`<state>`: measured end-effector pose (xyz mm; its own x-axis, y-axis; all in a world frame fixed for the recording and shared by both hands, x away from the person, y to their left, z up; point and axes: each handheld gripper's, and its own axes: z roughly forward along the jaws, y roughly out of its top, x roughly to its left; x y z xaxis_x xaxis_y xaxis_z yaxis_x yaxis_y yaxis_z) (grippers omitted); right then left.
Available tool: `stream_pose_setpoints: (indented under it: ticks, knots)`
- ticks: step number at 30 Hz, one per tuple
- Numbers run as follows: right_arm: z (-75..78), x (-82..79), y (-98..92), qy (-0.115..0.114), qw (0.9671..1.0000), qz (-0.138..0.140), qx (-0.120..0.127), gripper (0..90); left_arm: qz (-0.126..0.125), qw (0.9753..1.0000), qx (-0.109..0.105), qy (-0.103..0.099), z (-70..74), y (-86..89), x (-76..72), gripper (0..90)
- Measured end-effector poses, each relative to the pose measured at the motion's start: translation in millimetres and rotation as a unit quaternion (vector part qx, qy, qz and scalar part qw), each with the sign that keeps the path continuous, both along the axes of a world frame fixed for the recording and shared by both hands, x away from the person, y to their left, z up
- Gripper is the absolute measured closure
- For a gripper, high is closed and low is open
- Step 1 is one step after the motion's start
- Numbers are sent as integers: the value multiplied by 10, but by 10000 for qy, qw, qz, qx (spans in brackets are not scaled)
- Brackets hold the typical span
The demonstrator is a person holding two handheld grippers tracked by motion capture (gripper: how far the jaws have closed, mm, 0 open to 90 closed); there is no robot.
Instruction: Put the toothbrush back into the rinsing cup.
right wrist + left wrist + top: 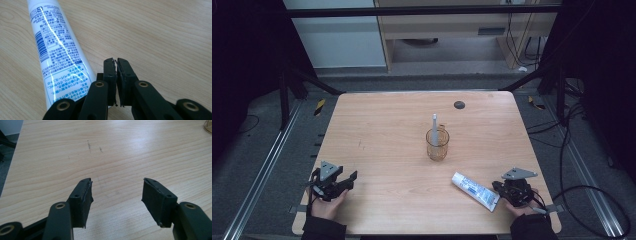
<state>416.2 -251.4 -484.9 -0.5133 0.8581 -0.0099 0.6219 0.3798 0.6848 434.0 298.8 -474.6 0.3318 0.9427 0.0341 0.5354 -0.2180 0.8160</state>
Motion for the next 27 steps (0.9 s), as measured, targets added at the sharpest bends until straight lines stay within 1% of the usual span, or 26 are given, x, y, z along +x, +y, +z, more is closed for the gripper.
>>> stream_pose_setpoints:
  ticks: [4, 6, 10, 12, 15, 18, 21, 23, 27]
  knots:
    - [-18, -15, 15, 119, 9999, 64, -36, 867, -29, 10000, -16, -2, 5, -4, -2, 401]
    - [-21, -25, 18, 113, 9999, 94, -50, 874, -40, 10000, -24, 6, 6, -7, -1, 400]
    - [-7, -50, 6, 132, 9998, 126, 74, 894, -43, 10000, -46, 13, 9, -1, -3, 395]
    - [-10, -65, 7, 195, 9996, 187, 108, 894, -45, 10000, -51, 20, 9, 2, -1, 393]
    - [-28, -55, 14, 217, 9996, 192, -24, 892, -64, 10000, -32, 33, 5, -3, 6, 393]
    - [-38, -55, 5, 246, 9995, 173, -17, 896, -62, 10000, -12, 24, 7, -9, 4, 393]
    - [-30, -69, 26, 266, 9993, 241, 53, 897, -59, 10000, -13, 39, 5, -6, 4, 393]
    - [-29, -71, 54, 259, 9990, 355, 32, 897, -53, 10000, -21, 43, 5, -3, 4, 393]
    - [-50, -104, 131, 355, 9980, 523, 11, 898, -42, 10000, -20, 43, 6, -5, 5, 393]
